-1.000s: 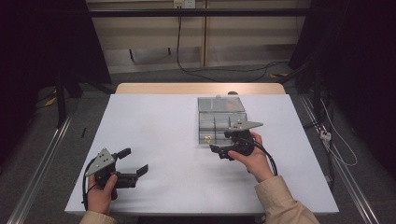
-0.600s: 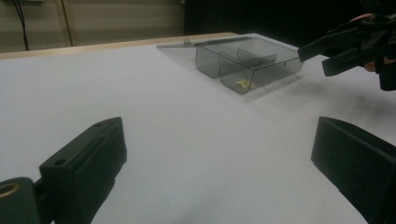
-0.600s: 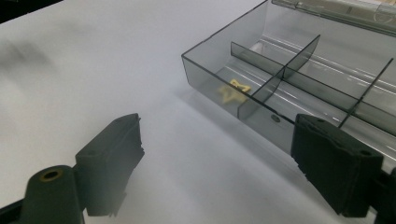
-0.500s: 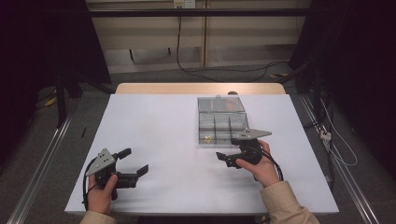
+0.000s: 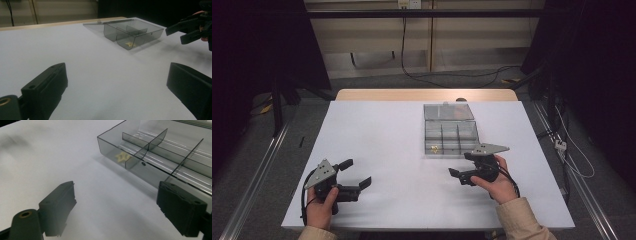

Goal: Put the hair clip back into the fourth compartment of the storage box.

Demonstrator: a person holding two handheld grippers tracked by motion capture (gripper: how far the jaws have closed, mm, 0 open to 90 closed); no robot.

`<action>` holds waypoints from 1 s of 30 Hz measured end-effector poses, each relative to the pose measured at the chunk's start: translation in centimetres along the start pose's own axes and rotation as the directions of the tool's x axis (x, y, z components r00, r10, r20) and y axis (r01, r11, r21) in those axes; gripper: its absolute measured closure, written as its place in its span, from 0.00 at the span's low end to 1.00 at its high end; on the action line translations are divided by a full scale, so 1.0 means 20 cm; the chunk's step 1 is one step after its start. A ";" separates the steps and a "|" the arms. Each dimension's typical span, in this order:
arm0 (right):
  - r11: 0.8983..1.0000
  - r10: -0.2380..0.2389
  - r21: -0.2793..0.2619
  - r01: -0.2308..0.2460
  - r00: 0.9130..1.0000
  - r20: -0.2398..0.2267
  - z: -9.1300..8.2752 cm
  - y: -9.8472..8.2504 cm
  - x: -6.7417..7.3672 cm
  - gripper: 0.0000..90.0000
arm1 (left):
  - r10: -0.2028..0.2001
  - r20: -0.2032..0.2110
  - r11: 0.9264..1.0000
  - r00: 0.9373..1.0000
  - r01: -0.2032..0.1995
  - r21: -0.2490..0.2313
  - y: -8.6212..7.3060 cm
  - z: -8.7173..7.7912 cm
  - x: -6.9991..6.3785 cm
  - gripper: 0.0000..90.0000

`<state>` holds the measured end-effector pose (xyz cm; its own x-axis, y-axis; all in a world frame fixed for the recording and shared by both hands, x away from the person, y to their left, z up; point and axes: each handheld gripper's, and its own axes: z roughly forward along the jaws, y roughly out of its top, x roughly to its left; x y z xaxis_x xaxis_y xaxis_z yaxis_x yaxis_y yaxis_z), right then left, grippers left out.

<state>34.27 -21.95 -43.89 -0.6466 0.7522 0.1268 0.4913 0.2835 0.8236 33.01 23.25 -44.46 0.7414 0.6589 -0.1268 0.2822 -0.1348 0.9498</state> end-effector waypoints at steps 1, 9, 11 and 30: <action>1.000 0.002 0.000 -0.002 1.000 -0.001 0.00 0.00 0.00 0.17 | 0.000 0.000 1.000 1.000 0.000 0.000 0.00 0.00 0.00 0.04; 1.000 0.004 -0.001 -0.004 1.000 0.009 -0.04 -0.03 -0.01 0.17 | -0.001 -0.001 1.000 1.000 0.001 -0.002 0.00 0.00 0.00 0.04; 1.000 0.008 -0.002 -0.008 1.000 0.010 -0.05 -0.04 -0.02 0.17 | -0.001 -0.001 1.000 1.000 0.001 -0.002 0.00 0.00 0.00 0.04; 1.000 0.011 -0.007 -0.011 1.000 0.021 -0.11 -0.10 -0.05 0.17 | -0.002 -0.003 1.000 1.000 0.002 -0.005 0.00 -0.01 0.00 0.04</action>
<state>32.53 -24.60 -44.44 -0.6285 0.7678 0.1243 0.4944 0.2709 0.8259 32.94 23.31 -44.36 0.7393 0.6611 -0.1281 0.2809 -0.1299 0.9509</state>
